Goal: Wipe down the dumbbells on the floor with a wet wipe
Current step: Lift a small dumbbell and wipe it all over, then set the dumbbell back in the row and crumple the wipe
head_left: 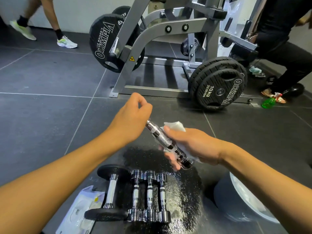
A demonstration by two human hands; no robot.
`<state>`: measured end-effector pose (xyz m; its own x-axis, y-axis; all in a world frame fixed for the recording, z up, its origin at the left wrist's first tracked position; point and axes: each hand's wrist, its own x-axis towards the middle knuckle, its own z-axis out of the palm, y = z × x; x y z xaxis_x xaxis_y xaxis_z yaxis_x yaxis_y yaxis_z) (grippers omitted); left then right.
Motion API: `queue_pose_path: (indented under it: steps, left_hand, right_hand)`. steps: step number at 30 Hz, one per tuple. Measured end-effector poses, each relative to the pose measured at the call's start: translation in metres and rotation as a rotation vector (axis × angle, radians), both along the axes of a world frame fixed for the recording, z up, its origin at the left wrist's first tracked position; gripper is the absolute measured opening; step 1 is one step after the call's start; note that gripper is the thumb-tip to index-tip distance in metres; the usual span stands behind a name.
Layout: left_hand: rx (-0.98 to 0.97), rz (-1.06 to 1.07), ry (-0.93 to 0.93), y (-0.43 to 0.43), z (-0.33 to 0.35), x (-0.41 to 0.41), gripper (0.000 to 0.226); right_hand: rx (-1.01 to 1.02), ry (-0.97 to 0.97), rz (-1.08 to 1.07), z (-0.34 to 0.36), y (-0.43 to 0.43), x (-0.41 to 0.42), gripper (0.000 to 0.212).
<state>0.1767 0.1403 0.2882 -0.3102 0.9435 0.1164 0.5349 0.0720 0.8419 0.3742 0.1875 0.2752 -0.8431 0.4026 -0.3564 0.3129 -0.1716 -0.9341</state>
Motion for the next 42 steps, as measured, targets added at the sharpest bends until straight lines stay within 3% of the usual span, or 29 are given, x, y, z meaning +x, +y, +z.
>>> queue_pose_path:
  steps: [5,12,21,28,33,42]
  left_hand:
    - [-0.173,-0.057,0.076,0.008,-0.017,0.008,0.024]
    - [-0.282,-0.106,0.083,0.018,-0.036,0.010,0.057]
    - [-0.309,-0.256,0.294,0.011,-0.073,0.001,0.050]
    - [-0.456,-0.341,0.346,-0.006,-0.116,-0.010,0.041]
    - [-0.508,-0.350,0.345,-0.011,-0.128,-0.017,0.037]
    - [-0.478,-0.368,0.367,-0.009,-0.131,-0.017,0.025]
  right_hand:
    - [0.110,-0.012,-0.007,-0.018,-0.008,-0.011,0.030]
    - [-0.165,0.016,-0.256,-0.056,-0.003,-0.016,0.016]
    - [-0.269,-0.337,-0.565,-0.167,0.021,0.017,0.039]
    - [-0.317,-0.521,-0.701,-0.261,-0.003,0.037,0.034]
    - [-0.237,-0.698,-0.713,-0.319,0.001,0.040,0.035]
    - [0.064,-0.988,-0.533,-0.349,0.013,0.024,0.040]
